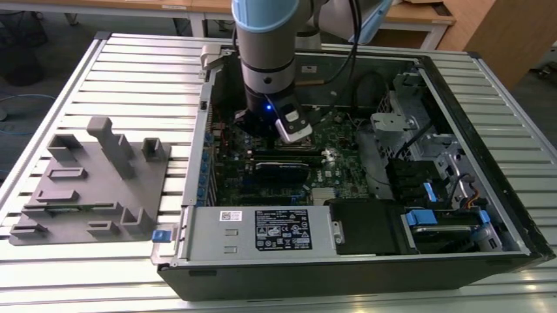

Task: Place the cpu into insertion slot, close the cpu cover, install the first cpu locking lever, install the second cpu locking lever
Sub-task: 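Install the second cpu locking lever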

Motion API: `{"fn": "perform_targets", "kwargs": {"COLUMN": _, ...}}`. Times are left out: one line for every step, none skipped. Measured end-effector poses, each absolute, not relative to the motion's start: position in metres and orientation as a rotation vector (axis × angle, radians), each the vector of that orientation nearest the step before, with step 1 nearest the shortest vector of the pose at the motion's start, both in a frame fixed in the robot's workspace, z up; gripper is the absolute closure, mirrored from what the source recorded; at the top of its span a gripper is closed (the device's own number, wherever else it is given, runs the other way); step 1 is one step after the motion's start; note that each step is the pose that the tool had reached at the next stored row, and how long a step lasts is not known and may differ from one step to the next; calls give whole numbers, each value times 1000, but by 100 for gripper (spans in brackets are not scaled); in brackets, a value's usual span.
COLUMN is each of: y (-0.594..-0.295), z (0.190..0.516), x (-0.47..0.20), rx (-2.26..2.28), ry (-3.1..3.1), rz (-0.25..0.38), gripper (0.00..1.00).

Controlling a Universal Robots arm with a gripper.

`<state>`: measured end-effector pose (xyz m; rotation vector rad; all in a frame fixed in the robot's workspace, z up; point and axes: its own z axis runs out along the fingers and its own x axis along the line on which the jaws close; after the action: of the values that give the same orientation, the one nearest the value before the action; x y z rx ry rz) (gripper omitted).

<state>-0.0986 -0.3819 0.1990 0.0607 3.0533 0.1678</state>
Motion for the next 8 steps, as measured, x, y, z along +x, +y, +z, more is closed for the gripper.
{"fn": "perform_targets", "kwargs": {"y": -382, "z": 199, "x": -99, "rx": 61, "ry": 3053, "rz": 171, "gripper": 89}}
{"fn": "perform_targets", "kwargs": {"y": -382, "z": 198, "x": -99, "rx": 61, "ry": 3053, "rz": 173, "gripper": 89}}
{"fn": "perform_targets", "kwargs": {"y": -382, "z": 198, "x": -99, "rx": 61, "ry": 3053, "rz": 176, "gripper": 89}}
{"fn": "perform_targets", "kwargs": {"y": -382, "z": 197, "x": -100, "rx": 61, "ry": 3053, "rz": 180, "gripper": 89}}
{"fn": "perform_targets", "kwargs": {"y": -382, "z": 197, "x": -100, "rx": 61, "ry": 3053, "rz": 183, "gripper": 89}}
{"fn": "perform_targets", "kwargs": {"y": -382, "z": 197, "x": -100, "rx": 62, "ry": 3052, "rz": 187, "gripper": 89}}
{"fn": "perform_targets", "kwargs": {"y": -382, "z": 196, "x": -101, "rx": 62, "ry": 3052, "rz": 190, "gripper": 89}}
{"fn": "perform_targets", "kwargs": {"y": -382, "z": 196, "x": -102, "rx": 62, "ry": 3052, "rz": 192, "gripper": 89}}
